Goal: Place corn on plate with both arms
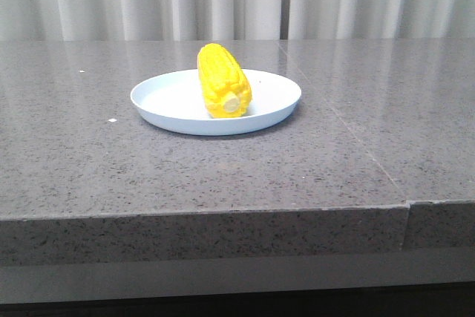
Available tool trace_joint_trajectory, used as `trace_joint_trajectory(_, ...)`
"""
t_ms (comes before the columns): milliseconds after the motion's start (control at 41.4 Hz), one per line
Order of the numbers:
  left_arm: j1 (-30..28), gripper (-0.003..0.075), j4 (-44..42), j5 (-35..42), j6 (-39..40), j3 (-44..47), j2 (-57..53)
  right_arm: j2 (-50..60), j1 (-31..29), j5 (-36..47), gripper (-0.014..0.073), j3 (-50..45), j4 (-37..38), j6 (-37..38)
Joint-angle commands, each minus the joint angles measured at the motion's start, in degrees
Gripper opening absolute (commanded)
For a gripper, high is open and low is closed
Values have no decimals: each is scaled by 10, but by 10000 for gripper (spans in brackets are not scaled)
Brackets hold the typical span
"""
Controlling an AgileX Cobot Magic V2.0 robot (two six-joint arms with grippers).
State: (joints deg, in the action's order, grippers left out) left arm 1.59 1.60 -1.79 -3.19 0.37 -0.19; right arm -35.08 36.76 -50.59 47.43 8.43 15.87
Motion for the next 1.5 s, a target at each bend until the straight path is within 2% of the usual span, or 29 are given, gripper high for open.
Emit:
trace_joint_trajectory(0, -1, -20, 0, 51, 5, 1, -12, 0, 0, 35, -120, 14, 11, -6)
trace_joint_trajectory(121, -1, -20, 0, 51, 5, 1, -11, 24, -4, 52, -120, -2, 9, -6)
trace_joint_trajectory(266, -1, -20, 0, 51, 5, 1, -11, 97, -69, 149, -118, -84, 13, -6)
trace_joint_trajectory(556, -1, -20, 0, 51, 5, 1, -11, 309, -218, 404, -116, -336, 24, -22)
trace_joint_trajectory(774, -1, -20, 0, 51, 5, 1, -11, 363, -296, 602, -116, -483, 51, -28)
trace_joint_trajectory(1040, -1, -20, 0, 51, 5, 1, -11, 364, -322, 532, -118, -481, 25, -10)
trace_joint_trajectory(1354, -1, -20, 0, 51, 5, 1, -11, 364, -320, 547, -118, -481, 22, -11)
trace_joint_trajectory(1475, -1, -20, 0, 51, 5, 1, -11, 364, -321, 536, -118, -481, -53, -69)
